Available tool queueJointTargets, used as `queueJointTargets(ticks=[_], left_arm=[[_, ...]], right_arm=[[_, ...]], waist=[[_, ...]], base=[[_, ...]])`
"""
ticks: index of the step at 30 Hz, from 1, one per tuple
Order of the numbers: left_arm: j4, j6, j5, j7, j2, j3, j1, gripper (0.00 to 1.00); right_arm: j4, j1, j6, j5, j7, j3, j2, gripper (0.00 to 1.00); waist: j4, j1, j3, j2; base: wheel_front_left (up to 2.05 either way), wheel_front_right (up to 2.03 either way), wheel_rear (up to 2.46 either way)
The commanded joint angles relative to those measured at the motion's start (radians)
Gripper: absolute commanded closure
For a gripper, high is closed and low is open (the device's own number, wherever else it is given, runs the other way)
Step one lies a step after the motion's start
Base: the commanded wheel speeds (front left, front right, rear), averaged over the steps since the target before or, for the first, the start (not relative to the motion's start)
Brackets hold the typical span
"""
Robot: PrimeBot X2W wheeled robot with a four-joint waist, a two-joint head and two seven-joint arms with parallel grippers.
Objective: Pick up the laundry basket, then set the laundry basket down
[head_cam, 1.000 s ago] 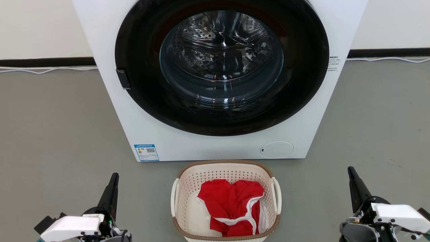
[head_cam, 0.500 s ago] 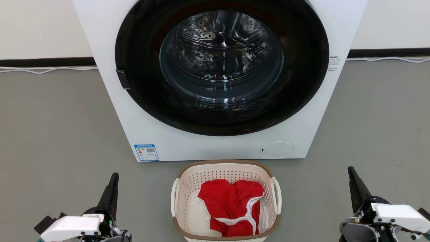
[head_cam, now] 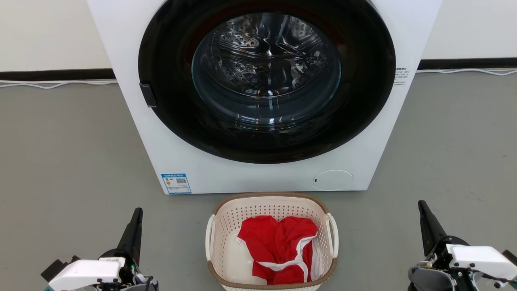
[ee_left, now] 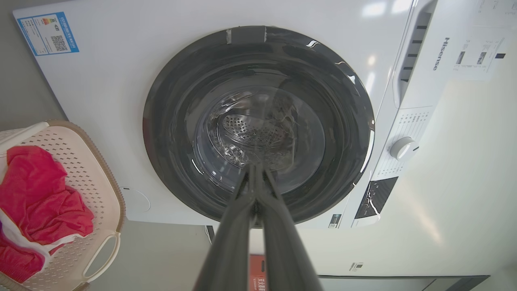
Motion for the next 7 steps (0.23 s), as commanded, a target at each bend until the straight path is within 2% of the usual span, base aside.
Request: queueJointTargets(ticks=[1,7], left_arm=[[-0.029,-0.007,-0.005,0.006,0.010,0.031,-0.056,1.00],[-0.029,-0.007,-0.005,0.006,0.010,0.031,-0.056,1.00]], right_arm=[[-0.030,-0.041,0.007,0.007,0.010,0.019,-0.011,1.00],[-0.030,-0.041,0.007,0.007,0.010,0.019,-0.011,1.00]], waist=[[0.000,0.0000,0.000,-0.0001],[0.000,0.0000,0.000,-0.0001]], base=[[0.00,0.00,0.00],[0.00,0.00,0.00]])
